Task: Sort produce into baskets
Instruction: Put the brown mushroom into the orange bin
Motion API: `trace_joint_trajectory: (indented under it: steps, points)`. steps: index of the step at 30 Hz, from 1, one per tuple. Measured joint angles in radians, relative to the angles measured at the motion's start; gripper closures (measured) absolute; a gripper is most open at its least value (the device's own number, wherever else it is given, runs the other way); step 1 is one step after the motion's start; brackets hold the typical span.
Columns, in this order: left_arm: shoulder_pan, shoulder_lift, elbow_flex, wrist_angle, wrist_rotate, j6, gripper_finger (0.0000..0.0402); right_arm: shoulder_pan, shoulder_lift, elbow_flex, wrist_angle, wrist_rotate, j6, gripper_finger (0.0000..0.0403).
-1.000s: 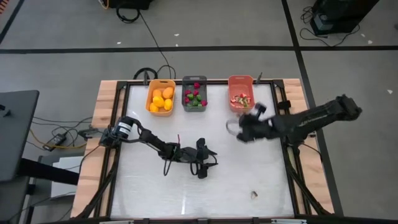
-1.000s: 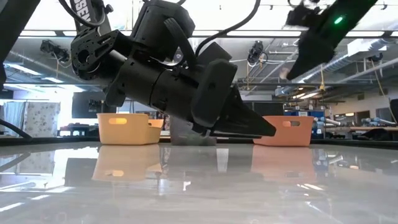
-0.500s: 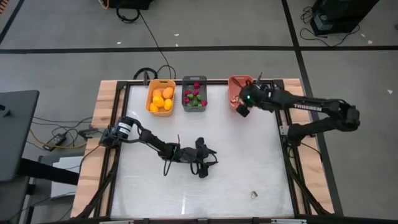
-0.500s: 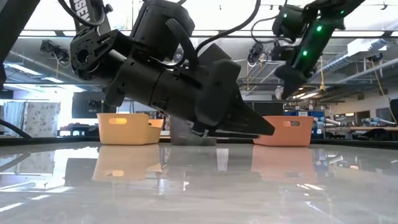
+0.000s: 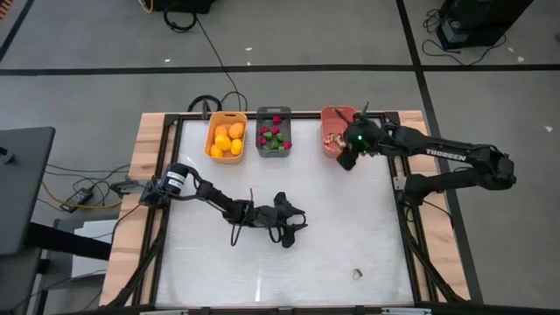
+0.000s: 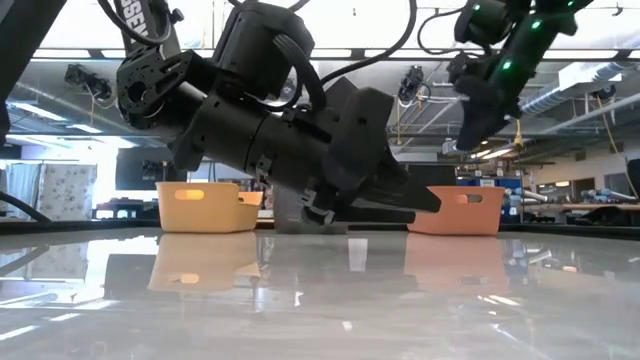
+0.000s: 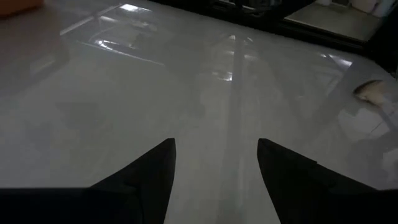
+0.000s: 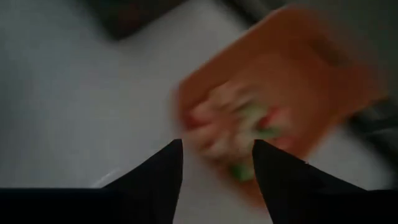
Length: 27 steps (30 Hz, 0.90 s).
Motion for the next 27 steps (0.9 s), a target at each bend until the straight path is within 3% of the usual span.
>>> trace_joint_trajectory:
  steps: [2,11,19,27]
  points:
    - [0.000,0.000,0.000,0.003,0.000,-0.014,0.0168,0.052,-0.012,-0.007,-0.039,-0.075,0.048,0.0196]
    - [0.001,0.000,0.001,0.003,0.025,-0.052,0.0168,0.464,-0.015,-0.056,-0.189,-0.144,0.304,0.0207]
    - [0.003,0.000,0.001,0.003,0.028,-0.052,0.0168,0.815,0.043,-0.090,-0.112,-0.149,0.726,0.0207]
    - [0.026,0.000,0.001,0.003,0.075,-0.052,0.0168,1.066,0.219,-0.090,0.059,-0.174,0.837,0.0211]
